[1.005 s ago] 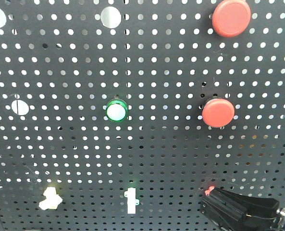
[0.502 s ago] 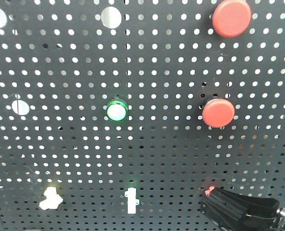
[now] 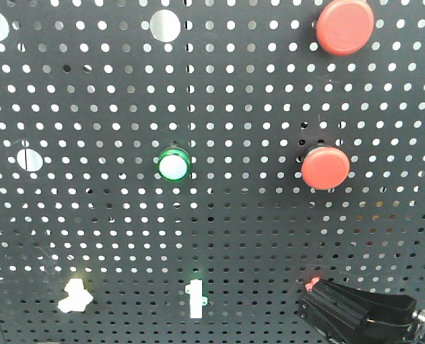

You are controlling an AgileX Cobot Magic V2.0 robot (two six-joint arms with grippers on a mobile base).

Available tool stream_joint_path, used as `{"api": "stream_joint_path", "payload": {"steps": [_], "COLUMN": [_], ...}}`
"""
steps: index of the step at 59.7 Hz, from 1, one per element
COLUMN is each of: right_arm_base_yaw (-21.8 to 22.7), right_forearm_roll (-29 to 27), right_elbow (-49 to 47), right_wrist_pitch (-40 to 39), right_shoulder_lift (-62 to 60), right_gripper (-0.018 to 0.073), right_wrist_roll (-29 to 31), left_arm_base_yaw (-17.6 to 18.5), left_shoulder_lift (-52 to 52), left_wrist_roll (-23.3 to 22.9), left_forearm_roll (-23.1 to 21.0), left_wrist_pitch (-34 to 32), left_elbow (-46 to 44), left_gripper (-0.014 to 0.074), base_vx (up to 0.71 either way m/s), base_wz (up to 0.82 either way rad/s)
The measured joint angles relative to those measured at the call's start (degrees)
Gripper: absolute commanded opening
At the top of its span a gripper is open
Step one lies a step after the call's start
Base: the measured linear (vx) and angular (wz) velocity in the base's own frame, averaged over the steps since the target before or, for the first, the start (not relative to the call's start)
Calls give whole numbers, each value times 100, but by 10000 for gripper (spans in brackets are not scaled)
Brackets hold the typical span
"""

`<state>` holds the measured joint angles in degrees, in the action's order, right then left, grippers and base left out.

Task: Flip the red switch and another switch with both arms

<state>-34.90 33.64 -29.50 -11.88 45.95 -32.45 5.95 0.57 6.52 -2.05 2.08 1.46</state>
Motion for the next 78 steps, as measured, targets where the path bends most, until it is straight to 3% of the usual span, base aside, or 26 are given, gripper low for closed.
{"api": "stream_joint_path", "payload": {"steps": [22,28,34,44,60,68,78], "right_arm_base_yaw": [0,19,190,1157,3254,3753,3918], "right_forearm_roll": [6,40,-404,-1576,-2677,-3007,-3175], "right_elbow": [0,6,189,1254,2696,3098,3111], "right_wrist_pitch": [0,168,362,183,680,1127,1923], "right_shoulder_lift": [0,-37,-309,-1561,-3815,-4530,-4656], "right_gripper": [-6,-6,-6,-6,-6,-6,-6], "right_wrist_roll": [26,457,1144,2281,3100,3245,3289], "left_arm_base_yaw": [0,0,0,0,0,0,0], "left_shoulder_lift": [0,0,0,0,0,0,0], "left_wrist_roll": [0,0,-4,-4,-4,-4,-4], "left_forearm_roll": [0,0,0,0,0,0,0], "left_wrist_pitch": [0,0,0,0,0,6,22], "left_elbow": [0,0,0,0,0,0,0], "left_gripper": [3,3,3,3,3,3,3], "base_vx": [0,0,0,0,0,0,0], "base_wz": [0,0,0,0,0,0,0]}}
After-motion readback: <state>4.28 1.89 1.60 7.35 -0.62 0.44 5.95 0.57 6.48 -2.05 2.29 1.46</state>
